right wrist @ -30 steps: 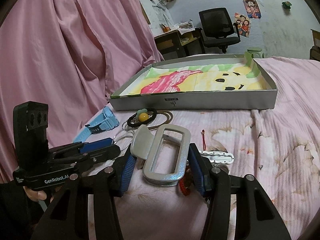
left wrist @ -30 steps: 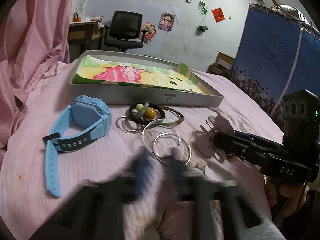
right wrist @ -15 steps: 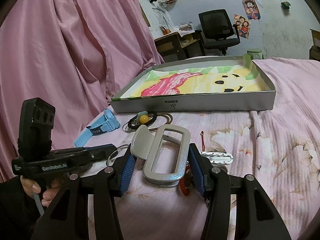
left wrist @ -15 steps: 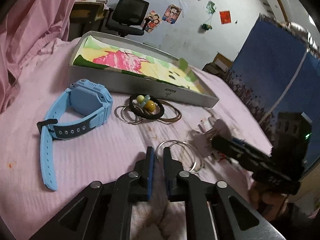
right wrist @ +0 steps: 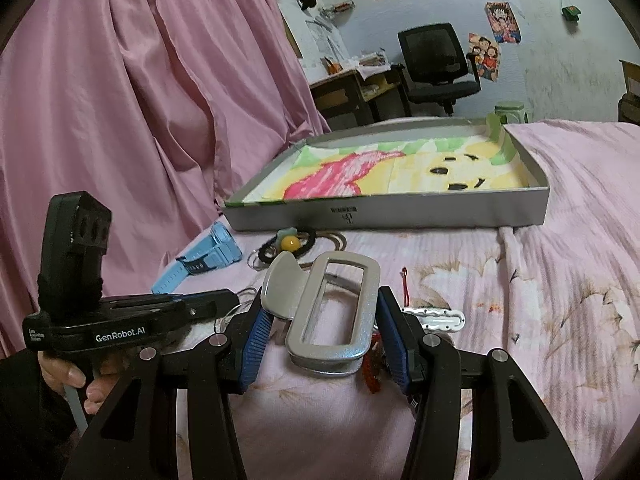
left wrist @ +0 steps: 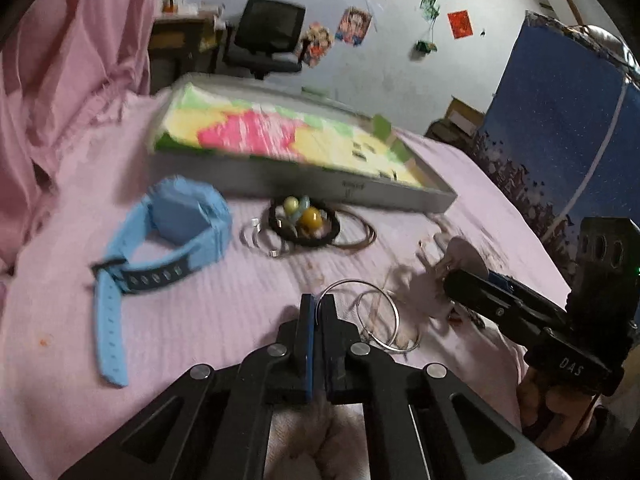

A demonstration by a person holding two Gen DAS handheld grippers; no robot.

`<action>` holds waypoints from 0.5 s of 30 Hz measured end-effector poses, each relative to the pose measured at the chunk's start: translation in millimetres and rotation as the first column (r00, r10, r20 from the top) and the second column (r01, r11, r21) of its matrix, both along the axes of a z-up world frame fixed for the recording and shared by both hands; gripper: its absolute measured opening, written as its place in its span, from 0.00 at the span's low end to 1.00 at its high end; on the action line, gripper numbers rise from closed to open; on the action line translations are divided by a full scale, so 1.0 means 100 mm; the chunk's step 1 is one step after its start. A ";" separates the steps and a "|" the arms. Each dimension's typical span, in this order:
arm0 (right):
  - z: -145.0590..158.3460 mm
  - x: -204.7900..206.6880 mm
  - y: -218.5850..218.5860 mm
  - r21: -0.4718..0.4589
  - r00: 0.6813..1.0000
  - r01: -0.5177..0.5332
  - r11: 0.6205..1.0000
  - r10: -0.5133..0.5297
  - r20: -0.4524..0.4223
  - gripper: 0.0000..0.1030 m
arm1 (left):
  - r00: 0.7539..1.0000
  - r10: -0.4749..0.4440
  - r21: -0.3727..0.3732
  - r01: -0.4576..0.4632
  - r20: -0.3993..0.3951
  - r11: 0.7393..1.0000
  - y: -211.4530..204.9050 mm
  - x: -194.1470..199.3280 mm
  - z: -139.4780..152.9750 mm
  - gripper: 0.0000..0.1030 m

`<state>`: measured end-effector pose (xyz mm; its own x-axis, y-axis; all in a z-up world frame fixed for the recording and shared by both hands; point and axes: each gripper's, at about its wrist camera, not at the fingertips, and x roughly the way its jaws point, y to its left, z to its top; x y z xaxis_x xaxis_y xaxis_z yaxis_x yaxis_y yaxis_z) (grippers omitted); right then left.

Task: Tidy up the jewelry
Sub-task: 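Close the left tool on the silver hoop rings while the right tool holds the clip, then carry the clip and rings into the grey tray and open both tools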

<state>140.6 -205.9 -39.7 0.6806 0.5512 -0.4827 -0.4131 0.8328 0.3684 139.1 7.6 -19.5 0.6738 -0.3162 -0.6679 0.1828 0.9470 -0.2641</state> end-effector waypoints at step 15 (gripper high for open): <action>0.51 0.01 -0.20 0.058 0.968 0.083 0.995 -0.095 0.232 0.44 | 0.921 0.107 0.068 -0.142 0.374 0.988 -0.15 -0.08 0.80 0.03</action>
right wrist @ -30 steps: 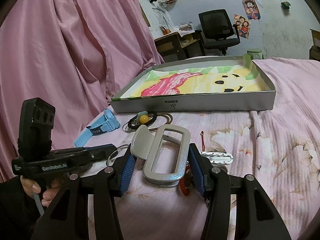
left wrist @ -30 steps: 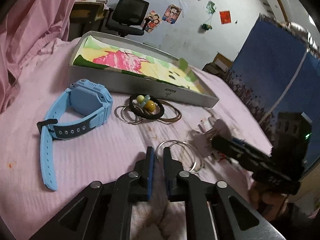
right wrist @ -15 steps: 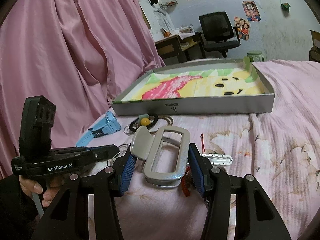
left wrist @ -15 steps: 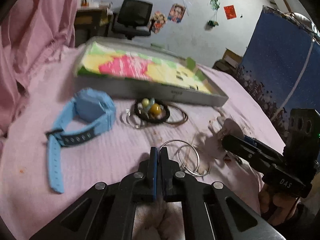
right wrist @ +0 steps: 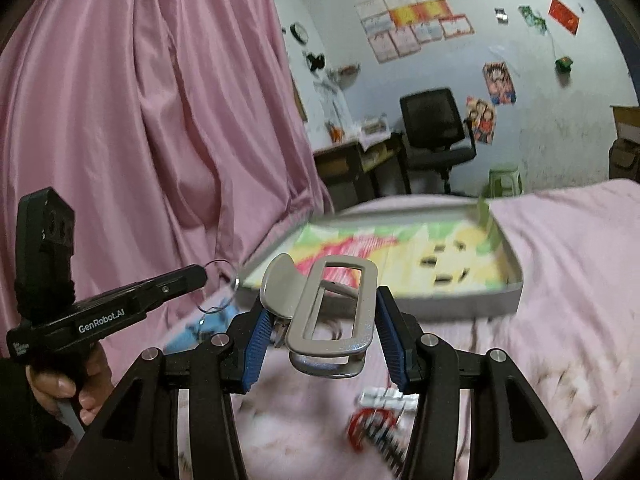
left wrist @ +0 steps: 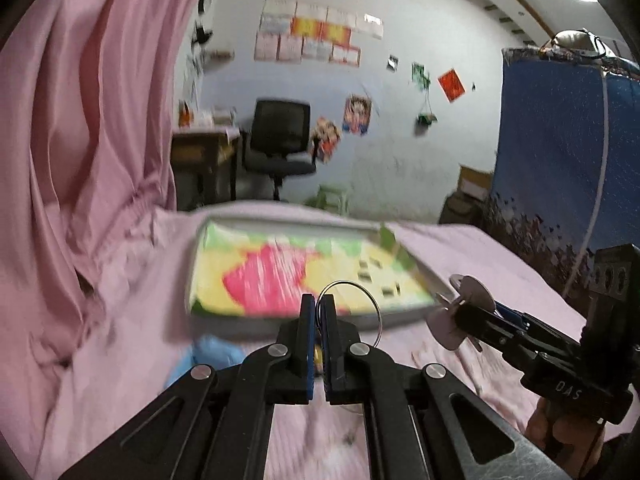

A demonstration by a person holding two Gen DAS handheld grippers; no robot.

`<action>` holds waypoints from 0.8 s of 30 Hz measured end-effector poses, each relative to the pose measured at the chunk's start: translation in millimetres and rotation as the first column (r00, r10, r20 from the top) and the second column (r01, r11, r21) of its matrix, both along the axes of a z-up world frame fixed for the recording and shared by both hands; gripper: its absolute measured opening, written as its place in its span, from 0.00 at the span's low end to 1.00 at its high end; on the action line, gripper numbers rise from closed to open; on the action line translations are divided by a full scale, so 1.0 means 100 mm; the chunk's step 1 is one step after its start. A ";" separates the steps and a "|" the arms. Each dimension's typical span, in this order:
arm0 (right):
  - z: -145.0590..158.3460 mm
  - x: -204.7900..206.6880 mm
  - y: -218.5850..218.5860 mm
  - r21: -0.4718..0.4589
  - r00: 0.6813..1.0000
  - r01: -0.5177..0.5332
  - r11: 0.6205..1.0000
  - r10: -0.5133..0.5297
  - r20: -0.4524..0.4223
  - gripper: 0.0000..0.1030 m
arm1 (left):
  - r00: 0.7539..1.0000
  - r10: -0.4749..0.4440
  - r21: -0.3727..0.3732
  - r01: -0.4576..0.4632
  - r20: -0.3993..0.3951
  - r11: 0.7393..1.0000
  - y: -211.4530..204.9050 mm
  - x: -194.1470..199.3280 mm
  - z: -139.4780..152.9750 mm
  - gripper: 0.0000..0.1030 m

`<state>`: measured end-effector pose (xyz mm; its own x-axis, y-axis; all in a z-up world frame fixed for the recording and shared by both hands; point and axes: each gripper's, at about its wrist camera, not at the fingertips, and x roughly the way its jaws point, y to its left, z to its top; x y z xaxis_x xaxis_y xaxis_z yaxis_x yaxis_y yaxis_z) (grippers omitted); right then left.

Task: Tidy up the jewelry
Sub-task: 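Carry the clip and rings into the grey tray and open both tools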

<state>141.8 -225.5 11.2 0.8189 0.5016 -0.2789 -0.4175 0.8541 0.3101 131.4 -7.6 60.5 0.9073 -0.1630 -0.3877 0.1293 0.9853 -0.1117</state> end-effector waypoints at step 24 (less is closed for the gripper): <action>0.04 1.24 0.00 -0.067 0.990 0.133 0.989 -0.129 0.063 0.44 | 0.969 0.238 -0.023 -0.240 -0.066 0.970 0.04 1.31 -0.28 0.03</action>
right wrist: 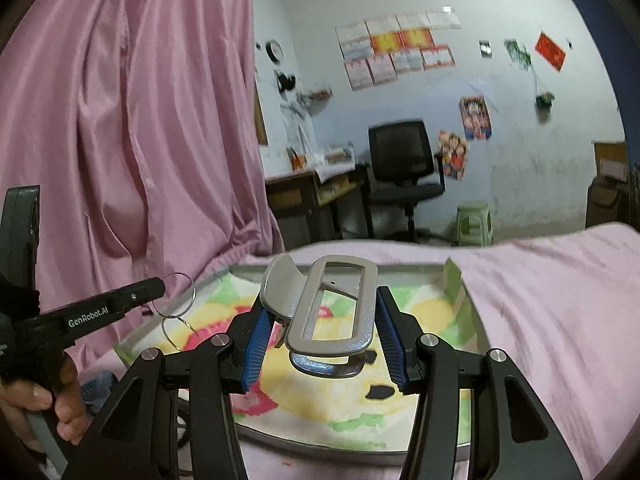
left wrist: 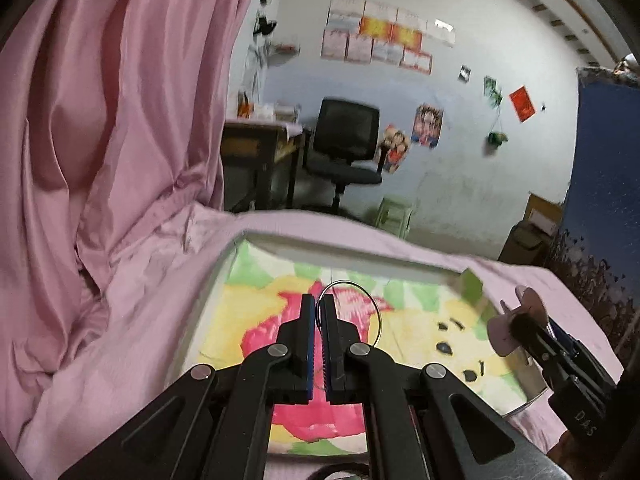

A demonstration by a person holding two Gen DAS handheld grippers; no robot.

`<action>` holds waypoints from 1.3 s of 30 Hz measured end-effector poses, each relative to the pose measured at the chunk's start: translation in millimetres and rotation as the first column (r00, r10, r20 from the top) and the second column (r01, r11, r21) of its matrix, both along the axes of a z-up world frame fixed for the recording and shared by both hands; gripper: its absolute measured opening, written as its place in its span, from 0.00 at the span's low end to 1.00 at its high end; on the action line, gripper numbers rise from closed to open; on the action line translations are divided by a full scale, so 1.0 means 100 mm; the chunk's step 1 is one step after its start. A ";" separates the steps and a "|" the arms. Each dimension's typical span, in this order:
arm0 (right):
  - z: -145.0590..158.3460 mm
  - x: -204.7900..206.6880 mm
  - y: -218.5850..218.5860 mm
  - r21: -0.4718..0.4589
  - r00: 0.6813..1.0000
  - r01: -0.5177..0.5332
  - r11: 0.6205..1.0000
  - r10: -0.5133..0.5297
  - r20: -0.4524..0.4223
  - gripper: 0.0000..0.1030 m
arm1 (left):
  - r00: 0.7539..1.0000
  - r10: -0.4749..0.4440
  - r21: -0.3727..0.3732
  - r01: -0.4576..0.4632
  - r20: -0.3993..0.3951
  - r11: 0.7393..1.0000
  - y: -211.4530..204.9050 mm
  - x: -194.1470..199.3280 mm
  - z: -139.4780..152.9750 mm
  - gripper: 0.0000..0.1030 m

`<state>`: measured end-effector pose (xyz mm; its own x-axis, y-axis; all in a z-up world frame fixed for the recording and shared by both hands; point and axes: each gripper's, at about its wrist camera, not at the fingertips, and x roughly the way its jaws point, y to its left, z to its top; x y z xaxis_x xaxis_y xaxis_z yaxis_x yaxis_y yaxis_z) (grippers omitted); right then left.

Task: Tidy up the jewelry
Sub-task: 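Carry the clip and rings into the grey tray and open both tools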

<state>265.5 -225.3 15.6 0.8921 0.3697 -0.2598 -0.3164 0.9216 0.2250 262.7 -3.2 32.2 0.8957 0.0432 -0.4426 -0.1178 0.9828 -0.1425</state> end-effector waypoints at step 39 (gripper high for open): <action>0.26 -1.02 -0.05 -0.121 0.994 0.089 0.989 -0.080 0.076 0.99 | 0.998 -0.022 -0.065 0.026 0.056 0.998 0.17 -1.06 0.18 0.83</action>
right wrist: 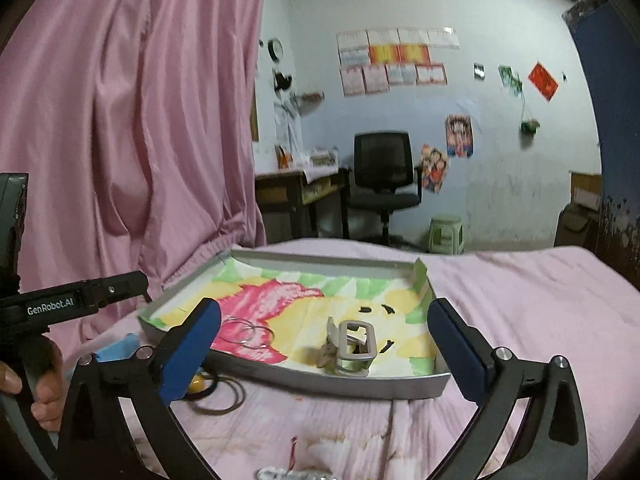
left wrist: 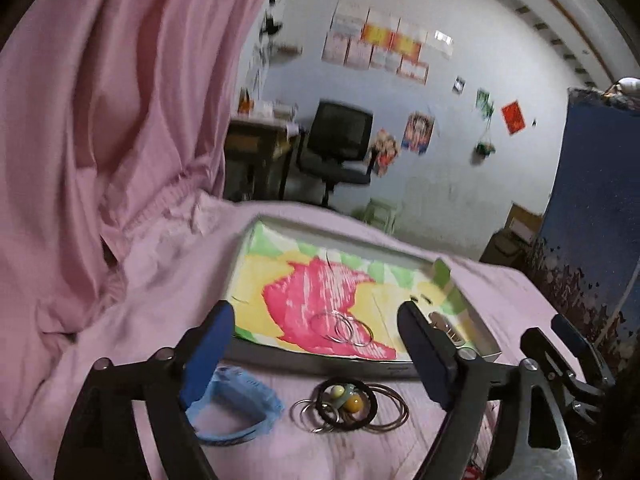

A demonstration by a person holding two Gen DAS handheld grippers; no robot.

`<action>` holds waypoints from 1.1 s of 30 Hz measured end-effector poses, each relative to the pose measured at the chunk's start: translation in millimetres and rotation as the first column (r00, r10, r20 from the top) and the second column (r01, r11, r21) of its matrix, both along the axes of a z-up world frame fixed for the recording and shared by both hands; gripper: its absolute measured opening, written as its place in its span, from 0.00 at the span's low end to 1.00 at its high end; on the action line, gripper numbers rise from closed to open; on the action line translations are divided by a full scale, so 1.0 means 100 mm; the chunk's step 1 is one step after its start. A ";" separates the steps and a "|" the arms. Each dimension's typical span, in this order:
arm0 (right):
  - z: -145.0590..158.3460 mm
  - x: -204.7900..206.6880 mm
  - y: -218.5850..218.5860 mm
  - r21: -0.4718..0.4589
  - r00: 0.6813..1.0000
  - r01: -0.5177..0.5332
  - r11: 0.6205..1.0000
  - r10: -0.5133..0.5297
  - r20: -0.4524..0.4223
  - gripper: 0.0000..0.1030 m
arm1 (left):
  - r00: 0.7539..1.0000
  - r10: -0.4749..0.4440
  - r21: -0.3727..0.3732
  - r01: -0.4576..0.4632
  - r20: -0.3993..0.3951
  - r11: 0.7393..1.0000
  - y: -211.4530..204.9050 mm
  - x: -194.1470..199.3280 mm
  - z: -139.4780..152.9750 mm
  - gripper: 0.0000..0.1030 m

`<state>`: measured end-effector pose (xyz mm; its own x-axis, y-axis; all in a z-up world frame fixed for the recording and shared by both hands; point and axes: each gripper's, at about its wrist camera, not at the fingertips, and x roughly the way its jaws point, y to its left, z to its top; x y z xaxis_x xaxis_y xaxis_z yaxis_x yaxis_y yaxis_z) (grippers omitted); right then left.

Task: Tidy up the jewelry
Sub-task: 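Carry the clip and rings into the grey tray and open both tools, then lift both open tools away from the tray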

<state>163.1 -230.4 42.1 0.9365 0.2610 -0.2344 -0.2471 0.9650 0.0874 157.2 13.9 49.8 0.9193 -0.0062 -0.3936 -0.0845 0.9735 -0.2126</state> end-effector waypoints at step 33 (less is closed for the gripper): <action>-0.37 -0.66 -0.12 -0.075 0.969 -0.084 0.994 0.064 -0.240 0.99 | 0.997 -0.046 0.085 0.051 -0.056 0.995 0.05 -0.92 -0.53 0.99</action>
